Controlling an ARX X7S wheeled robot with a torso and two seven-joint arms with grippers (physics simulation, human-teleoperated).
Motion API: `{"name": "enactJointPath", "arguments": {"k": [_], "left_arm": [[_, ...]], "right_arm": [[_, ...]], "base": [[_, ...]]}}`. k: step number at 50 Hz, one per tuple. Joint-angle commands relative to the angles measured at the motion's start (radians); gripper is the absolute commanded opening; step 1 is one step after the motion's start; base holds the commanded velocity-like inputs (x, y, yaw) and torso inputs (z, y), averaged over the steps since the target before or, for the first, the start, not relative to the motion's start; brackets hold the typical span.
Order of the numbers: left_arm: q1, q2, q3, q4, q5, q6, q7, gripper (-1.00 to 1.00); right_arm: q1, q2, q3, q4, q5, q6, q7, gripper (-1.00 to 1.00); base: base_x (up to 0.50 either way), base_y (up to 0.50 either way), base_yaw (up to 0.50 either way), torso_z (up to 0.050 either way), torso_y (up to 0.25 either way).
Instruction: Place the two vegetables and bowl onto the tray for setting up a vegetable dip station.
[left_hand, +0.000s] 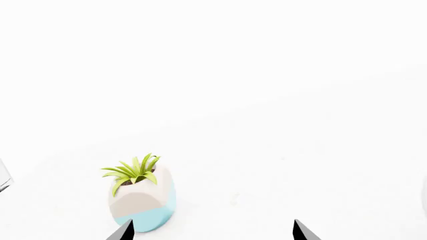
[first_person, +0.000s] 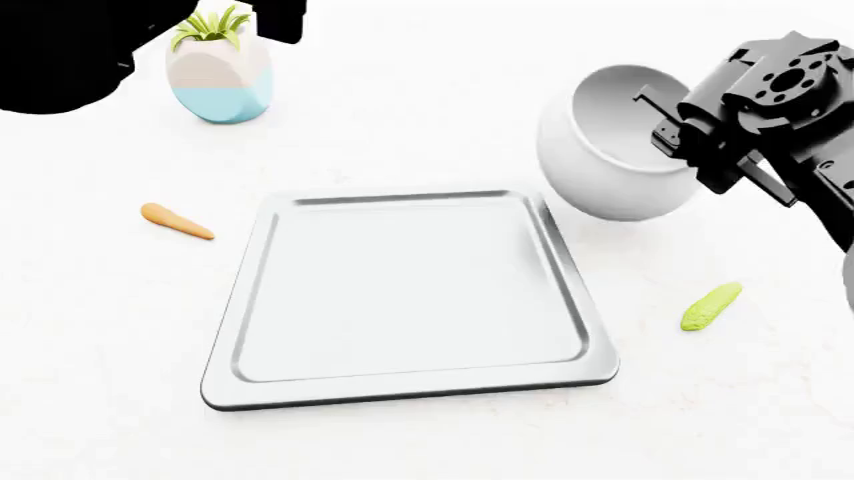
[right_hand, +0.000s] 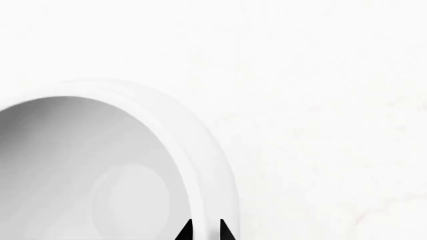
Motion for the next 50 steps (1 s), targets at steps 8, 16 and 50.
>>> {"name": "enactJointPath", "arguments": {"k": [8, 16, 50], "left_arm": [[-0.016, -0.021, -0.069, 0.098, -0.125, -0.053, -0.125, 1.00], [-0.023, -0.028, -0.094, 0.145, -0.191, -0.077, -0.188, 1.00], [-0.006, -0.051, -0.114, 0.239, -0.286, -0.079, -0.298, 1.00]], "right_arm": [[0.259, -0.025, -0.111, 0.010, -0.061, 0.261, -0.083, -1.00], [0.348, -0.167, -0.353, 0.010, -0.087, 0.568, -0.307, -1.00], [0.255, -0.273, -0.389, 0.010, -0.051, 0.624, -0.624, -1.00]], "base": [[0.00, 0.00, 0.00, 0.000, 0.000], [0.00, 0.00, 0.00, 0.000, 0.000], [0.00, 0.00, 0.00, 0.000, 0.000]]}}
